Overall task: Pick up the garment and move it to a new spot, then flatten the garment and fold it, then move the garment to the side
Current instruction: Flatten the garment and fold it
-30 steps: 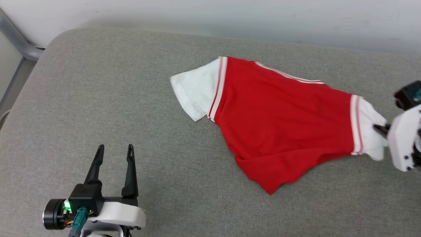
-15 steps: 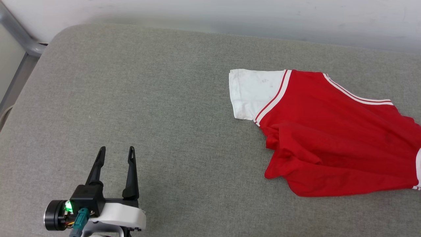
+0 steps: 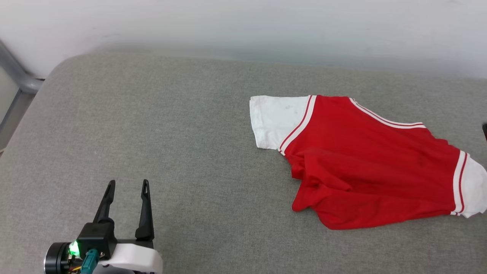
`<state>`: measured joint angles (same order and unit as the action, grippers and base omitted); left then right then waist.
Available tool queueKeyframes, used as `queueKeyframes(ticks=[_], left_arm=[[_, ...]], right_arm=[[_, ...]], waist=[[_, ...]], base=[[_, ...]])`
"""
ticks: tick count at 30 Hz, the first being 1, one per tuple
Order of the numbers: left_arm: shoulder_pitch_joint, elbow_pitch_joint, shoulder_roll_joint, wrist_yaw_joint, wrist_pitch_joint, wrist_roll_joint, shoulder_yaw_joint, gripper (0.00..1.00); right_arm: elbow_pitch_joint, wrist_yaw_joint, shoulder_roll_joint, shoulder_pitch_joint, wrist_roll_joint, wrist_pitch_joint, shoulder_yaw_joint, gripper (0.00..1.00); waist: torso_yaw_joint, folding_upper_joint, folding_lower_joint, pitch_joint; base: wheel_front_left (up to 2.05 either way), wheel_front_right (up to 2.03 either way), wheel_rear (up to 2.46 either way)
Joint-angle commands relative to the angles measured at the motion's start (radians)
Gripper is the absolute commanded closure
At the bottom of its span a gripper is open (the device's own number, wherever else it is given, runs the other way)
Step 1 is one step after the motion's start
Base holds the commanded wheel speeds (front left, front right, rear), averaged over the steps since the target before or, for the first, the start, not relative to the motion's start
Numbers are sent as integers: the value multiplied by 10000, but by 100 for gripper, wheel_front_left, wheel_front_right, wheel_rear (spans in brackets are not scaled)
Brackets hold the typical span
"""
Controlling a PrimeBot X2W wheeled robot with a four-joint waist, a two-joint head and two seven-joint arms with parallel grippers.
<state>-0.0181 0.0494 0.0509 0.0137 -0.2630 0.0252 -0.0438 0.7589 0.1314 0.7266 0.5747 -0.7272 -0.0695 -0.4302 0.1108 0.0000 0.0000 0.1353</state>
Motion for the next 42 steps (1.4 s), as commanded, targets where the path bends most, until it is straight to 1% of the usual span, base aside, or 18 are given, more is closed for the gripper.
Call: queueKeyframes(ticks=[1, 3, 6, 10, 12, 14, 15, 17, 20, 22, 24, 28, 33, 36, 38, 39, 42], left_arm=[[-194, -44, -5, 15, -26, -61, -77, 0], [-220, -55, 5, 25, -26, -100, -106, 0], [-308, -83, 27, 46, -26, -133, -134, 0], [-364, -114, 75, 67, -26, -127, -165, 0], [-361, -127, 86, 92, -26, -140, -165, 0], [-361, -145, 105, 111, -26, -152, -160, 0], [-354, -156, 125, 103, -26, -164, -156, 0], [-346, -153, 168, 134, -26, -161, -169, 0], [-248, -148, 242, 192, -26, -136, -217, 0], [-146, -156, 284, 228, -26, -83, -266, 0], [-19, -167, 390, 313, -26, -29, -327, 0], [593, 15, 660, 616, -26, 122, -365, 0], [2050, 723, 1298, 998, -26, 479, -101, 0], [3133, 1335, 1829, 1115, 33, 763, 322, 0], [3953, 1642, 2183, 1144, 374, 1098, 678, 0], [3953, 1642, 2183, 1144, 374, 1098, 678, 0], [5088, 1874, 2849, 1157, 1117, 1819, 1566, 0]], right_arm=[[-307, -14, -374, -89, 493, -621, 438, 0], [-639, -14, -793, -381, 1104, -1275, 1127, 0], [-1358, -14, -1565, -850, 2391, -1773, 2493, 0], [-3139, -14, -3131, -1917, 4274, -1932, 4386, 0], [-4260, -14, -3981, -2579, 5086, -1942, 5041, 0], [-5363, -14, -4712, -3187, 5897, -1942, 5482, 0], [-5867, -14, -5163, -3494, 6152, -1944, 5608, 0], [-6680, -12, -5841, -4079, 6567, -1948, 5727, 0], [-7460, -14, -6360, -4757, 6904, -1949, 5616, 0], [-7693, -14, -6580, -5153, 6820, -1953, 5507, 0], [-7752, -14, -6662, -5469, 6713, -1954, 5378, 0], [-7677, -14, -6760, -5858, 6506, -1956, 5146, 0], [-7621, -14, -6780, -5953, 6377, -1957, 4882, 0], [-7675, -14, -6777, -5777, 6392, -1957, 4724, 0], [-7760, -12, -6779, -5630, 6405, -1957, 4640, 0], [-7760, -12, -6779, -5630, 6405, -1957, 4640, 0], [-7905, -14, -6777, -5432, 6410, -1956, 4558, 0]], waist=[[-156, 0, 0, -177], [-218, 0, 0, -273], [-277, 0, 0, -373], [-293, 0, 0, -461], [-279, 0, 0, -494], [-268, 0, 0, -513], [-260, 0, 0, -524], [-256, 0, 0, -545], [-288, 0, 0, -577], [-320, 0, 0, -601], [-379, 0, 0, -613], [-534, 0, 0, -552], [-889, 0, 0, -267], [-1183, 0, 0, 13], [-1378, 0, 0, 263], [-1378, 0, 0, 263], [-1677, 0, 0, 707]], base=[[0, 0, 0], [0, 0, 0], [0, 0, 0], [0, 0, 0], [0, 0, 0], [0, 0, 0], [0, 0, 0], [0, 0, 0], [0, 0, 0], [0, 0, 0], [0, 0, 0], [0, 0, 0], [0, 0, 0], [0, 0, 0], [0, 0, 0], [0, 0, 0], [0, 0, 0]])
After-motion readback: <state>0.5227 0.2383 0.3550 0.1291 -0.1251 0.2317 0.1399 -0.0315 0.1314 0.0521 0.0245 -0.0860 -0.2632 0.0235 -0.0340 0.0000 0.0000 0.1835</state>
